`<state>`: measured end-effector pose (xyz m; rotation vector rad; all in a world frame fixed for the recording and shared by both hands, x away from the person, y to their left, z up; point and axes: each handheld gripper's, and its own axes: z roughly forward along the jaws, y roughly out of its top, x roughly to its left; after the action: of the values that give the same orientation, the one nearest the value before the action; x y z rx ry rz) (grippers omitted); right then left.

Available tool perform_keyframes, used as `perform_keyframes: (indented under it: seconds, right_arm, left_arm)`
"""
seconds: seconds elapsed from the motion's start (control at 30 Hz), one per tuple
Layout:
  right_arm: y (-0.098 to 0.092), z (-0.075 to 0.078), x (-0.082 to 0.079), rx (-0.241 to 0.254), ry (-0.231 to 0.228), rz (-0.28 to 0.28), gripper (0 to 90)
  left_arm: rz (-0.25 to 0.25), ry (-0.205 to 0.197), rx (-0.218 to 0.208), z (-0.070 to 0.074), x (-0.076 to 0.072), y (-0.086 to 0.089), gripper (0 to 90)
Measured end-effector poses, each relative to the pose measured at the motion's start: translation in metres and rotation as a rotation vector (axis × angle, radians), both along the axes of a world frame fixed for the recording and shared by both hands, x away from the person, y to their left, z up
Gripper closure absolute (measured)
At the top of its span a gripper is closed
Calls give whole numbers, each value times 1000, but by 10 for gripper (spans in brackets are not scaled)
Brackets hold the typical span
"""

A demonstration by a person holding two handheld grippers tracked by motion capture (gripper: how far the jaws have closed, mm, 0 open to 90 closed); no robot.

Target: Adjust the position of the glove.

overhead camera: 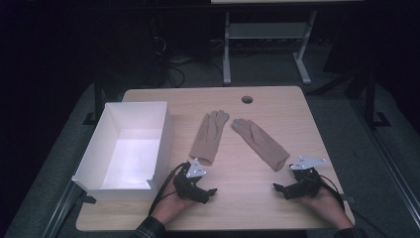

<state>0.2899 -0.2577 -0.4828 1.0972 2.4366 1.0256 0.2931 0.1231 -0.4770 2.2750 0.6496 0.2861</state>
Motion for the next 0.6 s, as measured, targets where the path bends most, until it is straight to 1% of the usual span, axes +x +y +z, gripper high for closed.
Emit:
perform_keyframes:
  seconds: [0.37, 0.4, 0.43, 0.47, 0.53, 0.57, 0.6]
  right_arm:
    - [0, 0, -1, 1, 4, -6, 24]
    - [1, 2, -2, -13, 15, -10, 26]
    - [1, 2, -2, -13, 15, -10, 26]
    - [2, 2, -2, -16, 23, -7, 47]
    - [3, 5, -3, -16, 34, -5, 112]
    - [2, 6, -3, -12, 30, 0, 143]
    - [2, 8, -3, -7, 44, -1, 147]
  left_arm:
    - [7, 0, -4, 0, 0, -2, 120]
    - [7, -2, -3, 0, 0, -2, 120]
    - [7, -2, -3, 0, 0, -2, 120]
    - [11, 3, -7, 0, -1, -2, 120]
    - [10, 2, -8, 0, -2, -2, 121]
    - [10, 3, -7, 0, -2, -2, 121]
    - [10, 3, -7, 0, -2, -2, 120]
